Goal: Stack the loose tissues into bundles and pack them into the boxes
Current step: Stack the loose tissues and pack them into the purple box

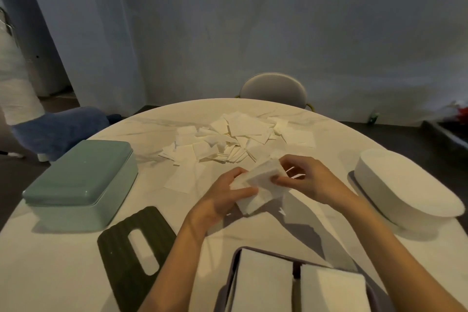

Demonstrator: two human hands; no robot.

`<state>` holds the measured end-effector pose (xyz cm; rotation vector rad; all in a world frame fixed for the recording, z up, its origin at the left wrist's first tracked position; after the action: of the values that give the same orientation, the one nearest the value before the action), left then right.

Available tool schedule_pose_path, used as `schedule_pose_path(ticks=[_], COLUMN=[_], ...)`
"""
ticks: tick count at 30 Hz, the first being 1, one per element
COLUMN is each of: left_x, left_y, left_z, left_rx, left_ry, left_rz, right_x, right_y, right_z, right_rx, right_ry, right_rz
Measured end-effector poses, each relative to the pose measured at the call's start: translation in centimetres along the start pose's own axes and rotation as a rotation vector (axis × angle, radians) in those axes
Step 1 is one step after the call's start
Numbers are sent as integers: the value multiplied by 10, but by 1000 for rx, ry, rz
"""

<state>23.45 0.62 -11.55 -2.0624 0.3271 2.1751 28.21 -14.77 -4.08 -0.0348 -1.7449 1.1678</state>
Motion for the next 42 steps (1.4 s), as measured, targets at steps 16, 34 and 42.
schedule_pose_path(ticks=[16,34,42], left_x=[-8,-10,-25], left_y=[21,19,22], left_z=[16,21,22], left_rx=[-529,-491,-149], left_ry=[183,236,263], left_rz=[-190,-72,-498], right_x=[-10,-7,-11], right_y=[64,62,38], right_z=[48,59,66], right_rx=[-160,-192,-255], right_ry=[-148,-187,-186], right_rz=[-437,-241,-273])
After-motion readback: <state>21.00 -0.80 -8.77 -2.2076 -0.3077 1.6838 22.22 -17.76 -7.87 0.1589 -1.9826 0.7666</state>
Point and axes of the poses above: each hand's wrist, its own z-axis away from the middle knuckle, its own y-axis out of the palm, x = y × z, the point moved 10 cm from there along -z, towards the middle knuckle, and after that the axes turned 10 degrees about x, right-handed, at the moved point
